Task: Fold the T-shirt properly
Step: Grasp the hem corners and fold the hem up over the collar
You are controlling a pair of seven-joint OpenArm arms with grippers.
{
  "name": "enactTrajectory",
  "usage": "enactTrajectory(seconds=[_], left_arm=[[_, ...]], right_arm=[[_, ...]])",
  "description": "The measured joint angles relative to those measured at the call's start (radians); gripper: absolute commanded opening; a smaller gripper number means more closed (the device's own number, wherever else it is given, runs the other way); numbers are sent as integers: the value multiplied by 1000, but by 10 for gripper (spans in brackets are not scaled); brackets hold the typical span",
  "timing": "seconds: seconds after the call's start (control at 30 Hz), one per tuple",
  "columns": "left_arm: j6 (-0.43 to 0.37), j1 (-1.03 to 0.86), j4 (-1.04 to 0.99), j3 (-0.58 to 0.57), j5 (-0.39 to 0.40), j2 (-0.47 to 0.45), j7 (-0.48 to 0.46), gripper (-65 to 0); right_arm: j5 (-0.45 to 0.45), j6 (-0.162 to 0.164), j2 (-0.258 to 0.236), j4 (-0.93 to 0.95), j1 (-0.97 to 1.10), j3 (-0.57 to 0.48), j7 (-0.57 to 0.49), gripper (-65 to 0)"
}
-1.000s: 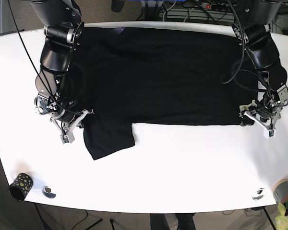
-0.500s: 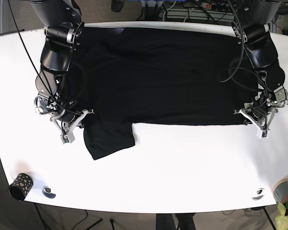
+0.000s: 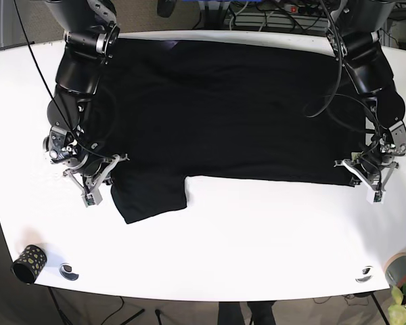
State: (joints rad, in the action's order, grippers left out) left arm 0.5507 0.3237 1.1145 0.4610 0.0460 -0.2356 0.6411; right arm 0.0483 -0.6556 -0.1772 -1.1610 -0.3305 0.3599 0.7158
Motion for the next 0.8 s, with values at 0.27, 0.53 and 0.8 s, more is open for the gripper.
enactTrajectory(seconds=[0.27,0.53,0.8], left_arm=[[5,-53,124,-4,4,38,5,-650],[6,-131,231,-1,-1,35,11,-650],[8,-217,318,-1,2,35,9,-650]], right_arm=[[6,-1,-1,-158,48,1,47,-650],[8,-6,-3,-362,135,0,139,-650],[6,-6,-2,-547,262,0,159,-650]])
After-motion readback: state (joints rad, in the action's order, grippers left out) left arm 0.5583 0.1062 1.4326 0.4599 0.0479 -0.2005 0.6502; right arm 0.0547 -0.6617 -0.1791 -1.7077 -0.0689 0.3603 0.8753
